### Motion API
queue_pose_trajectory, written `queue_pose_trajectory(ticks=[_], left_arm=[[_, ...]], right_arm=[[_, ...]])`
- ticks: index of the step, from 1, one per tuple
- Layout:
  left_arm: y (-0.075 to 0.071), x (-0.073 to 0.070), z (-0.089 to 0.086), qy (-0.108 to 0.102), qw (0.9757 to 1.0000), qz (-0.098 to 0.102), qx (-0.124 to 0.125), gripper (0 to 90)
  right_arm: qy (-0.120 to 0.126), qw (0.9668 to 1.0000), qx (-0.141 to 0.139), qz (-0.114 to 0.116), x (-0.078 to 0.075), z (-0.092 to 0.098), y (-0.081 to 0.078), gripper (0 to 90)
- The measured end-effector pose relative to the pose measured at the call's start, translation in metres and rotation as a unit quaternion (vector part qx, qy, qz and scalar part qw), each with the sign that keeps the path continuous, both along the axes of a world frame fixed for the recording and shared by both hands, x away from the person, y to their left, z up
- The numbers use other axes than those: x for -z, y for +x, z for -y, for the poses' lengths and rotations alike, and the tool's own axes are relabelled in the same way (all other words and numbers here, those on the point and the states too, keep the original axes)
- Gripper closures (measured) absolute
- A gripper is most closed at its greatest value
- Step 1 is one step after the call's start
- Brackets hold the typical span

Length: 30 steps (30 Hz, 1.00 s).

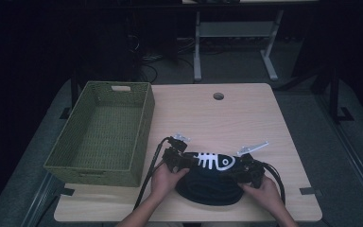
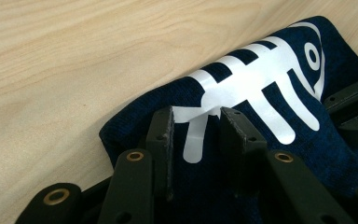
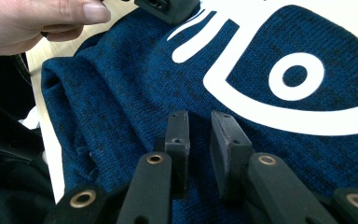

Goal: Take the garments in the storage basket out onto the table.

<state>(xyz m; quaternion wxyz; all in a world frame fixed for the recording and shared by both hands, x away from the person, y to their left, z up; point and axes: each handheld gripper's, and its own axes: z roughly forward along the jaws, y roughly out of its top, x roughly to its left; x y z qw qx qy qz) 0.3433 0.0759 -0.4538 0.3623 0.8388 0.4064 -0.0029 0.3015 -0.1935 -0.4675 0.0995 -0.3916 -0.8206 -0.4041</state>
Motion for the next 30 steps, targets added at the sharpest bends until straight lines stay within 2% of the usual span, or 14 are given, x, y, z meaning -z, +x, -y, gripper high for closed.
queue_pose_trajectory(ticks=[2, 4, 6, 8, 11, 13, 16, 20, 25, 30], left_arm=[[-0.001, -0.001, 0.0, -0.006, 1.0, 0.001, -0.006, 64.9], [-0.004, -0.006, -0.001, -0.001, 0.9999, 0.013, 0.0, 62.8], [-0.009, -0.013, -0.001, -0.008, 0.9996, 0.028, 0.003, 61.9], [-0.013, -0.019, -0.001, -0.012, 0.9994, 0.032, 0.01, 61.6], [-0.019, -0.023, 0.0, -0.018, 0.999, 0.037, 0.019, 60.9], [-0.023, -0.022, 0.003, -0.014, 0.9988, 0.038, 0.028, 59.7], [-0.022, -0.018, 0.006, -0.004, 0.999, 0.034, 0.03, 56.3], [-0.019, -0.011, 0.004, 0.005, 0.9992, 0.025, 0.031, 56.9], [-0.017, -0.006, 0.004, 0.003, 0.9994, 0.023, 0.026, 58.8], [-0.017, -0.007, 0.003, -0.002, 0.9994, 0.025, 0.025, 59.0]], right_arm=[[-0.001, 1.0, -0.001, 0.0, -0.001, 0.0, 0.0, 76.0], [0.003, 1.0, -0.002, -0.003, -0.004, 0.0, 0.001, 73.5], [0.01, 0.9999, 0.001, 0.01, -0.01, 0.0, 0.002, 72.1], [0.022, 0.9994, 0.007, 0.025, -0.021, -0.001, 0.007, 71.8], [0.025, 0.9988, 0.017, 0.038, -0.032, -0.006, 0.017, 70.7], [0.024, 0.9987, 0.026, 0.038, -0.035, -0.01, 0.025, 70.0], [0.023, 0.9986, 0.036, 0.033, -0.034, -0.018, 0.039, 69.8], [0.009, 0.9989, 0.039, 0.026, -0.026, -0.029, 0.051, 69.9], [-0.013, 0.999, 0.041, 0.015, -0.018, -0.033, 0.055, 72.6], [-0.021, 0.9988, 0.04, 0.022, -0.017, -0.035, 0.053, 71.0]])
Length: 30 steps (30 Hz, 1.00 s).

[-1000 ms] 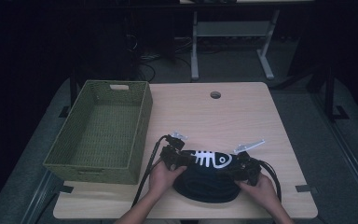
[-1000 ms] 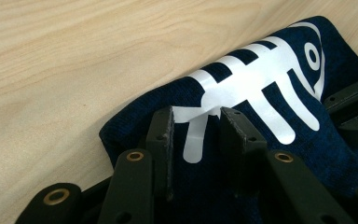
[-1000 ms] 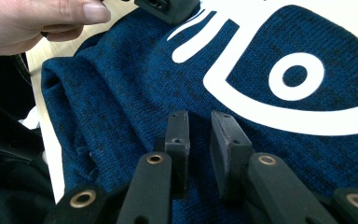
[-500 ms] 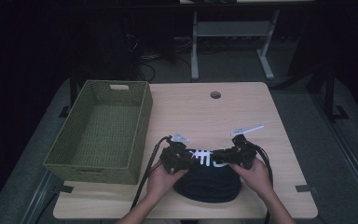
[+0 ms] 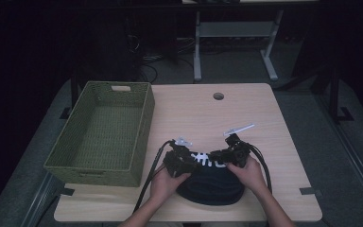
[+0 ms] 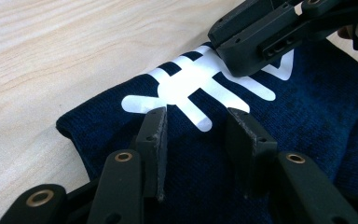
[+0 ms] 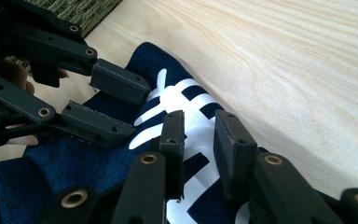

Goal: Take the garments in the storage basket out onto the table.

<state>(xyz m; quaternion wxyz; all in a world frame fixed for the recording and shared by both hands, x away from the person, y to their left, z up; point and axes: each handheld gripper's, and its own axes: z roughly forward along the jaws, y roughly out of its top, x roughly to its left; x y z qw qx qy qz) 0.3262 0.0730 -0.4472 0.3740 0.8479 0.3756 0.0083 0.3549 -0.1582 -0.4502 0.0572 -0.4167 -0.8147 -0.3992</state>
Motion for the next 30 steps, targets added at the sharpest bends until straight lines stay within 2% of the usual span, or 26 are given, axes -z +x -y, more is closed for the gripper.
queue_pose_trajectory(ticks=[3, 6, 7, 10, 12, 17, 20, 25, 30], left_arm=[[-0.006, -0.007, 0.0, -0.001, 0.9999, 0.011, 0.006, 58.2], [-0.016, -0.016, 0.0, -0.017, 0.9996, 0.017, 0.015, 58.2], [-0.02, -0.019, 0.0, -0.02, 0.9993, 0.021, 0.022, 58.2], [-0.028, -0.019, 0.0, -0.018, 0.999, 0.016, 0.037, 57.3], [-0.033, -0.017, -0.001, -0.023, 0.9989, 0.008, 0.039, 56.8], [-0.043, -0.015, -0.006, -0.022, 0.9988, 0.01, 0.042, 57.2], [-0.044, -0.012, -0.009, -0.022, 0.999, 0.007, 0.039, 57.7], [-0.043, -0.003, -0.011, -0.016, 0.999, 0.0, 0.043, 58.7], [-0.043, -0.003, -0.012, -0.027, 0.999, -0.001, 0.036, 60.0]], right_arm=[[0.002, 0.9999, -0.006, 0.014, -0.005, 0.0, -0.004, 66.3], [0.019, 0.9993, -0.011, 0.031, -0.018, 0.005, -0.015, 66.3], [0.021, 0.9991, -0.015, 0.033, -0.021, 0.008, -0.019, 66.2], [0.035, 0.9986, -0.022, 0.032, -0.024, 0.015, -0.033, 65.5], [0.03, 0.9987, -0.029, 0.03, -0.021, 0.018, -0.042, 64.7], [0.033, 0.9985, -0.036, 0.023, -0.013, 0.026, -0.06, 64.4], [0.03, 0.9987, -0.037, 0.02, -0.01, 0.031, -0.07, 63.8], [0.024, 0.9991, -0.033, 0.005, 0.003, 0.038, -0.075, 65.7], [0.025, 0.9993, -0.029, -0.005, 0.013, 0.039, -0.075, 66.6]])
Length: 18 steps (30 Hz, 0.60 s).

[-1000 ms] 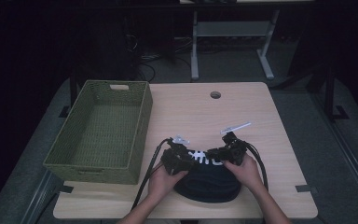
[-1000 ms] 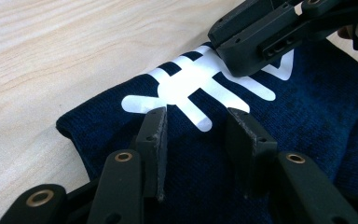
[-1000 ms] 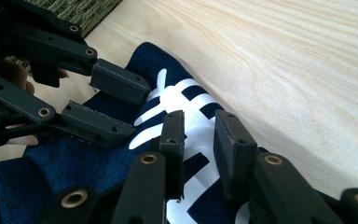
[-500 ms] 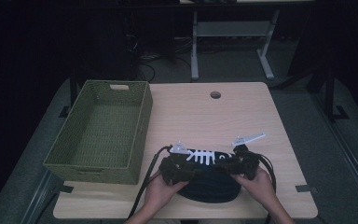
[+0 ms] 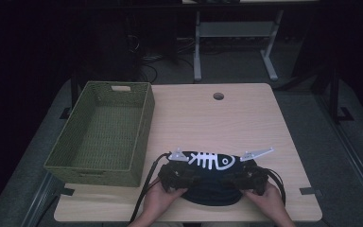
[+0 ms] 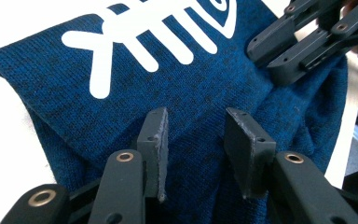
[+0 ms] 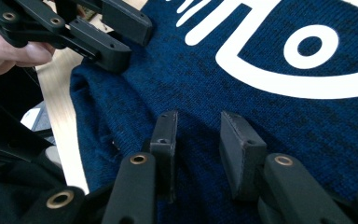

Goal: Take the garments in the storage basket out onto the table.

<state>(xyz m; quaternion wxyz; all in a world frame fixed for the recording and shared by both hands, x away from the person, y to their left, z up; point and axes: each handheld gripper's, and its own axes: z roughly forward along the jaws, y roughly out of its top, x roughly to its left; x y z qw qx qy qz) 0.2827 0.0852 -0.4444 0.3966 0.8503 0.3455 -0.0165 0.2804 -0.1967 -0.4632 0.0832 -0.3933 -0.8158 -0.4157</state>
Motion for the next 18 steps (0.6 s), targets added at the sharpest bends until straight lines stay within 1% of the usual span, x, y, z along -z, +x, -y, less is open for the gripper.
queue_pose_trajectory(ticks=[2, 4, 6, 7, 9, 11, 12, 15, 16, 18], left_arm=[[-0.002, -0.004, -0.001, -0.004, 1.0, 0.004, 0.0, 59.4], [-0.004, -0.008, -0.002, -0.004, 0.9999, 0.01, 0.002, 59.4], [-0.007, -0.009, -0.002, -0.003, 0.9999, 0.01, 0.004, 59.8], [-0.007, -0.009, -0.003, -0.003, 0.9999, 0.01, 0.004, 59.8], [-0.009, -0.008, -0.003, -0.001, 0.9999, 0.01, 0.004, 59.8], [-0.01, -0.005, -0.003, 0.005, 0.9999, 0.007, 0.006, 59.7], [-0.01, -0.004, -0.004, 0.008, 0.9999, 0.007, 0.008, 59.7], [-0.011, 0.003, -0.004, 0.006, 1.0, 0.0, 0.007, 59.8], [-0.011, 0.004, -0.004, 0.009, 0.9999, 0.001, 0.009, 60.0], [-0.011, 0.005, -0.003, 0.008, 0.9999, 0.003, 0.007, 60.3]], right_arm=[[0.005, 1.0, -0.003, 0.001, -0.002, 0.001, 0.001, 65.4], [0.013, 0.9999, 0.001, 0.002, -0.005, 0.004, 0.0, 65.5], [0.019, 0.9998, 0.003, 0.0, -0.007, 0.007, -0.001, 66.4], [0.022, 0.9998, 0.002, 0.004, -0.007, 0.008, -0.002, 66.8], [0.022, 0.9998, 0.0, 0.005, -0.007, 0.009, -0.004, 67.1], [0.014, 0.9999, -0.002, 0.005, -0.005, 0.009, -0.007, 67.1], [0.016, 0.9999, -0.001, 0.003, -0.003, 0.009, -0.007, 67.0], [0.019, 0.9998, 0.001, 0.0, 0.001, 0.01, -0.007, 68.0], [0.018, 0.9998, 0.002, 0.001, 0.002, 0.01, -0.008, 68.5], [0.013, 0.9999, 0.003, 0.002, 0.003, 0.01, -0.009, 69.6]])
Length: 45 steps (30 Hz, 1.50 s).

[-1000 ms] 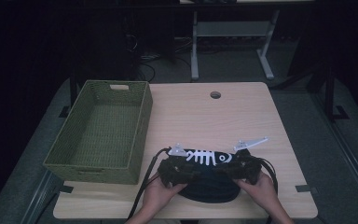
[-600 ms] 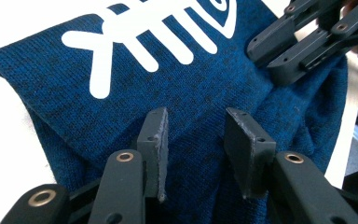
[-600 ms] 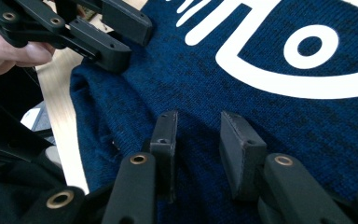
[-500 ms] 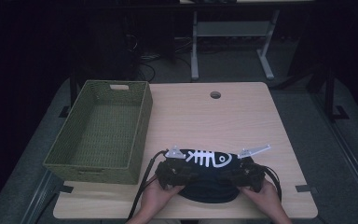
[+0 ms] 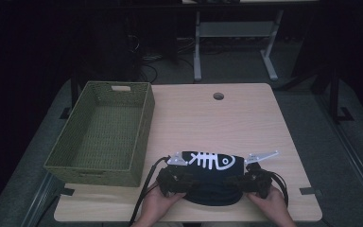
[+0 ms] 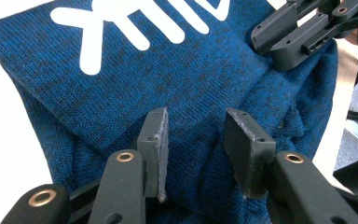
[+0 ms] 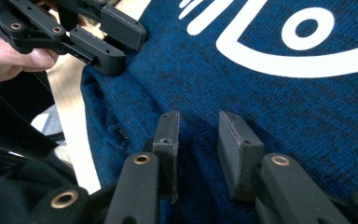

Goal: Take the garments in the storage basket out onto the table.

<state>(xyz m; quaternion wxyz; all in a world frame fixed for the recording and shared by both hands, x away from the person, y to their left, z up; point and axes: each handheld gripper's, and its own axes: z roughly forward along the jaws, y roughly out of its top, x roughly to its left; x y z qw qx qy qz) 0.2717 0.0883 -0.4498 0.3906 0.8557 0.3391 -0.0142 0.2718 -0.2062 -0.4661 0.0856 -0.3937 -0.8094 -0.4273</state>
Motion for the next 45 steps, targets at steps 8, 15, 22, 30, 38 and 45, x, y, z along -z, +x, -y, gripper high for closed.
queue_pose_trajectory(ticks=[8, 15, 22, 30, 38, 45], left_arm=[[-0.003, -0.003, -0.002, -0.005, 0.9999, 0.011, 0.0, 60.0], [-0.012, -0.008, -0.006, -0.004, 0.9998, 0.016, 0.009, 60.7], [-0.012, 0.007, -0.006, 0.004, 0.9999, 0.005, 0.011, 62.6], [-0.015, -0.003, -0.008, -0.002, 0.9998, 0.017, 0.01, 61.0], [-0.013, 0.003, -0.012, 0.001, 0.9999, 0.008, 0.008, 60.5], [-0.012, 0.008, -0.011, 0.006, 0.9999, 0.009, 0.012, 62.3]], right_arm=[[0.003, 0.9999, -0.001, 0.017, -0.001, 0.001, -0.004, 68.3], [0.017, 0.9995, -0.014, 0.021, -0.007, 0.001, -0.017, 70.4], [0.003, 0.9996, -0.018, 0.023, 0.005, -0.002, -0.023, 71.9], [0.019, 0.999, -0.013, 0.038, -0.004, 0.004, -0.025, 69.2], [0.014, 0.999, -0.002, 0.041, -0.002, 0.016, -0.028, 70.9], [0.009, 0.9993, -0.001, 0.036, 0.007, 0.014, -0.027, 75.2]])
